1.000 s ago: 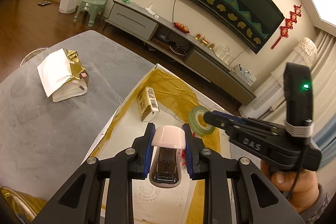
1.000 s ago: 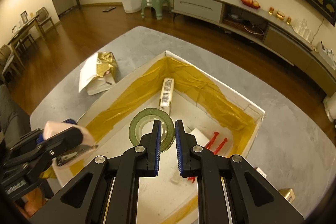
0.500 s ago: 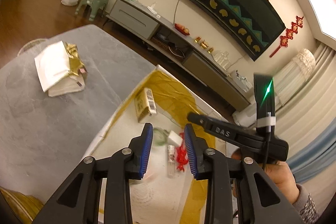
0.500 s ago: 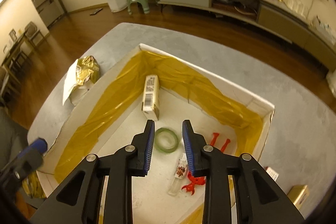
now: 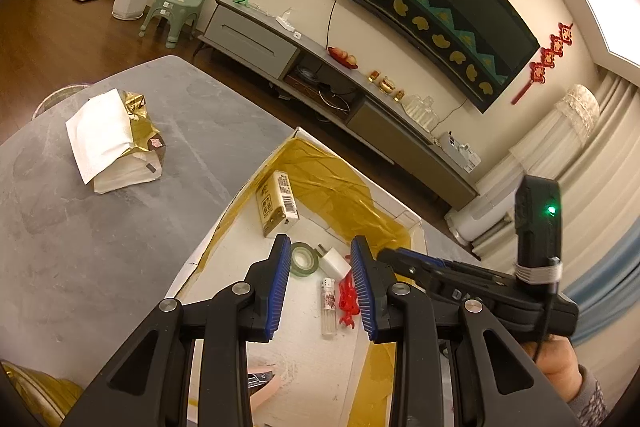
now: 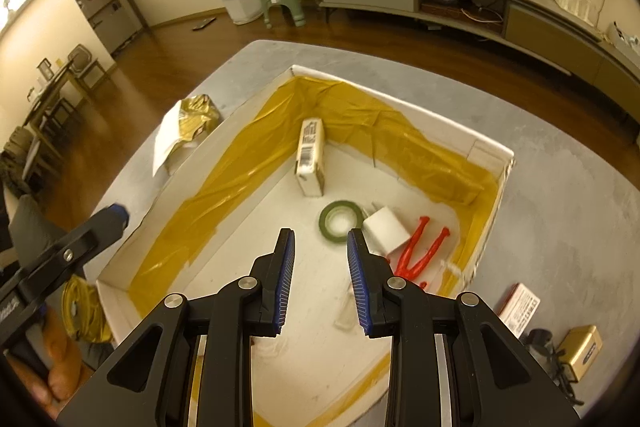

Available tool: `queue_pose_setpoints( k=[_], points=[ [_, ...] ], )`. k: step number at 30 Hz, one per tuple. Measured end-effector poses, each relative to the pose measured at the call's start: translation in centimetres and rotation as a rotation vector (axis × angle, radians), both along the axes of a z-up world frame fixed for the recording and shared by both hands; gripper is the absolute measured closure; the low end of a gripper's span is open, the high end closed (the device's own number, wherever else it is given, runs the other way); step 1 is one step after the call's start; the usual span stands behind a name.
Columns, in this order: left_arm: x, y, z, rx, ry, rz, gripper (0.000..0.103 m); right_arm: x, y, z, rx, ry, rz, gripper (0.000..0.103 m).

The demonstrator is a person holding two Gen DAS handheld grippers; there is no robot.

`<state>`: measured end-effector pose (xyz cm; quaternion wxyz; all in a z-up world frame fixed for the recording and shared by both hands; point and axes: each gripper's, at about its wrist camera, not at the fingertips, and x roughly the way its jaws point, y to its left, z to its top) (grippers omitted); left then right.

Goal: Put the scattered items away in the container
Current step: 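Open right tool to drop the tape roll while left tool releases the stapler into the box, then move both open tools back to the table toward the binder clip and glasses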

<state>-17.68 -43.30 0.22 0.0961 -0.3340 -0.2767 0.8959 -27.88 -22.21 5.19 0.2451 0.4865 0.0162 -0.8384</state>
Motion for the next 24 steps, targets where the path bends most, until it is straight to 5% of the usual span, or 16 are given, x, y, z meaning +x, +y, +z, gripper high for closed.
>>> queue_pose_setpoints(
  k=[14, 24],
  points=[
    [1.1, 1.2, 1.0, -0.029, 0.021, -0.021, 0.07, 5.1, 2.7, 0.7, -0.102, -0.023, 0.035, 0.073],
    [2.6, 3.5, 2.3, -0.105, 0.045, -0.046, 0.07, 11.8, 5.9, 2.6, -0.298, 0.056, 0.14, 0.073]
  ],
)
